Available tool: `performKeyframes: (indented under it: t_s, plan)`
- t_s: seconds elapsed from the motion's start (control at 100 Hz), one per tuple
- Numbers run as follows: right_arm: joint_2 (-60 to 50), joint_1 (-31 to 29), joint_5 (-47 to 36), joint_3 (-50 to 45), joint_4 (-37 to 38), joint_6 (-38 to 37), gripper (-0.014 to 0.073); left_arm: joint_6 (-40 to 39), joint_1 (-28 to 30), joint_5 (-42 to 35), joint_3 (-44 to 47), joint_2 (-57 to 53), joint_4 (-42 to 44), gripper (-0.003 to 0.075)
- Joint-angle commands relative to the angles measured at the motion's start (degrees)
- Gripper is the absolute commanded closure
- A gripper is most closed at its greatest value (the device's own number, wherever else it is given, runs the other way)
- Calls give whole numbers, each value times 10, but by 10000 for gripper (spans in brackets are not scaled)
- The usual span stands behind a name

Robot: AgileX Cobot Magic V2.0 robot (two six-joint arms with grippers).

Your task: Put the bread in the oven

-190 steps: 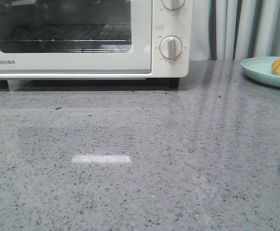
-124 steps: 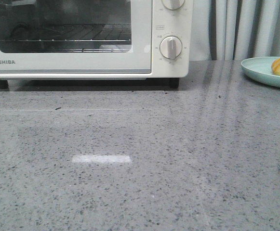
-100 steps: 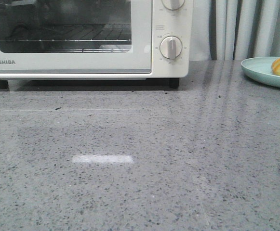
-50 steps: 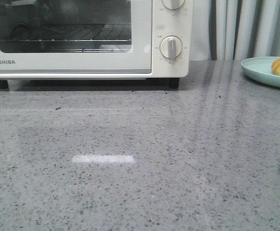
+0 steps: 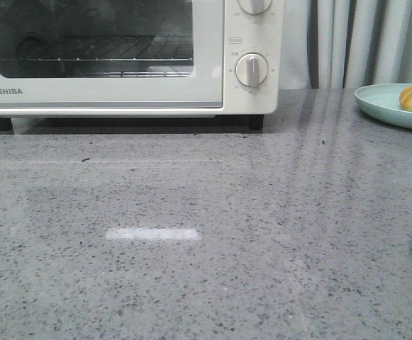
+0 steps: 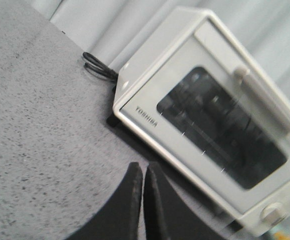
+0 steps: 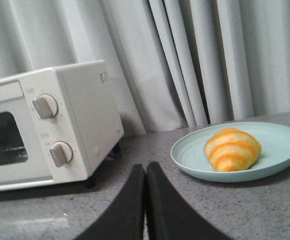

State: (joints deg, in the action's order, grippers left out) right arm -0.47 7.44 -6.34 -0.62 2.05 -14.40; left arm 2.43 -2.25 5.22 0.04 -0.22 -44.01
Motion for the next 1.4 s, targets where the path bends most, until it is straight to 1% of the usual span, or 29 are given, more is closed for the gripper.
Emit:
performKeyframes:
  t_s: [0.0, 0.1, 0.19, 0.27, 0.32, 0.4, 0.53, 0.66, 0.79, 0.83, 0.9, 1.02, 1.05, 1.17, 1.39]
  plan:
    - [-13, -3, -58, -6, -53, -3, 643, -3, 1, -40, 13, -17, -76, 741]
    - [-13, -3, -87, -4, -125, -4, 642, -3, 1, -32, 13, -17, -145, 741]
    - [-13, -3, -91, 4, -173, -4, 643, -3, 1, -9, 7, -17, -150, 741]
    - [-13, -3, -62, 20, -175, -4, 643, 9, 1, 28, -4, -17, -149, 741]
    - [-13, -3, -21, 35, -174, -4, 643, 34, 1, 48, -17, -17, -149, 741]
    - [-12, -3, 43, 68, -154, -3, 642, 99, 1, 71, -42, -16, -149, 741]
    - [2, 7, 135, 130, -71, -3, 642, 207, 1, 91, -103, 4, -149, 742]
    - [43, 26, 181, 198, 3, -2, 643, 325, 1, 128, -177, 71, -146, 742]
    - [105, 50, 195, 248, 36, 0, 642, 431, 1, 192, -266, 171, -146, 741]
    - [123, 56, 196, 260, 37, 0, 642, 448, 1, 210, -290, 200, -146, 741]
    - [158, 68, 196, 276, 37, 0, 642, 464, -6, 219, -339, 256, -146, 741]
    - [196, 76, 195, 288, 37, 0, 643, 467, -37, 185, -397, 316, -146, 741]
    - [202, 78, 194, 287, 37, 0, 642, 478, -46, 177, -409, 334, -146, 741]
    - [213, 82, 196, 287, 37, 0, 642, 526, -81, 173, -463, 401, -146, 741]
    - [214, 85, 198, 287, 37, 0, 643, 529, -120, 172, -546, 528, -151, 741]
